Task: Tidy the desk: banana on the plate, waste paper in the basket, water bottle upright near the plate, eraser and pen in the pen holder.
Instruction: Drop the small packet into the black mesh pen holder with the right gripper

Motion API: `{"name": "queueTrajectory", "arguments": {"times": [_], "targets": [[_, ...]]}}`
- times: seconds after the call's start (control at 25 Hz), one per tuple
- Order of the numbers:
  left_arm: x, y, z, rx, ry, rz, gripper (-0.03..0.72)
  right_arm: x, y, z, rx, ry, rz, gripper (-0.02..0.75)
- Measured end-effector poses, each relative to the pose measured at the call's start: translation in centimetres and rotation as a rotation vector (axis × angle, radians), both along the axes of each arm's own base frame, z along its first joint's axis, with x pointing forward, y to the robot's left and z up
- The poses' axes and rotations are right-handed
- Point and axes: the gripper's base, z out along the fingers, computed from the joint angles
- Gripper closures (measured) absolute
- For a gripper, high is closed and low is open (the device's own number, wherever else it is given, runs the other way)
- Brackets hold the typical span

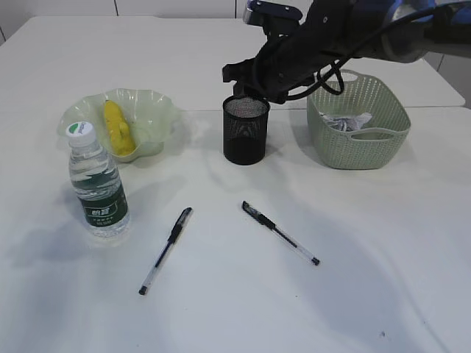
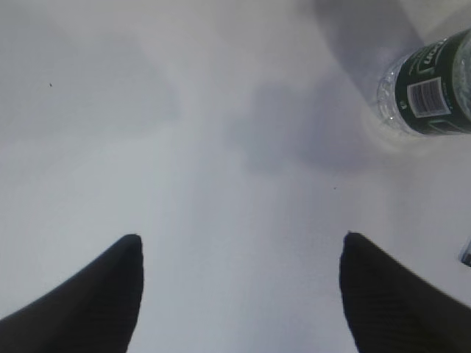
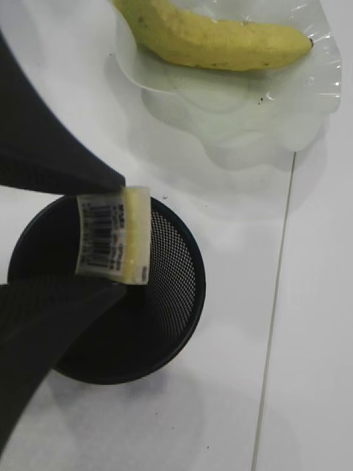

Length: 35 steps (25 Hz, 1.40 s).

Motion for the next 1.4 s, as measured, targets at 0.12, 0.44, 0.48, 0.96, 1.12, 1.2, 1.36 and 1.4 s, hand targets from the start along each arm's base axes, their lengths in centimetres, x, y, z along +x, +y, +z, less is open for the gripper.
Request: {"name": "queueTrajectory", "arguments": {"times": [0.12, 0.44, 0.48, 0.96, 1.12, 1.2, 1.36, 1.4], "targets": [[0.0, 0.0, 0.0, 0.0, 0.0, 0.0, 0.097, 0.2, 0.1, -0.5, 0.004, 0.001, -0.004, 0.489], [0.0, 0.0, 0.0, 0.0, 0.0, 0.0, 0.097, 0.3, 0.1, -1.0, 0.009, 0.0, -0.007, 0.438], [0.0, 0.0, 0.0, 0.0, 0.0, 0.0, 0.097, 0.4, 0.1, -0.9, 0.01, -0.005, -0.009, 0.428], [0.0, 0.0, 0.0, 0.0, 0.0, 0.0, 0.097, 0.5, 0.2, -0.9, 0.022, -0.017, -0.016, 0.365], [0.0, 0.0, 0.0, 0.0, 0.0, 0.0, 0.097, 0.1, 0.2, -1.0, 0.009, 0.041, 0.008, 0.363], [0.0, 0.0, 0.0, 0.0, 0.0, 0.0, 0.097, -0.3, 0.4, -0.5, -0.004, 0.098, 0.039, 0.363], [0.0, 0.0, 0.0, 0.0, 0.0, 0.0, 0.097, -1.1, 0.4, 1.2, -0.046, 0.217, 0.1, 0.362], [0.0, 0.0, 0.0, 0.0, 0.0, 0.0, 0.097, -1.4, 0.3, 1.5, -0.06, 0.255, 0.098, 0.362]]}}
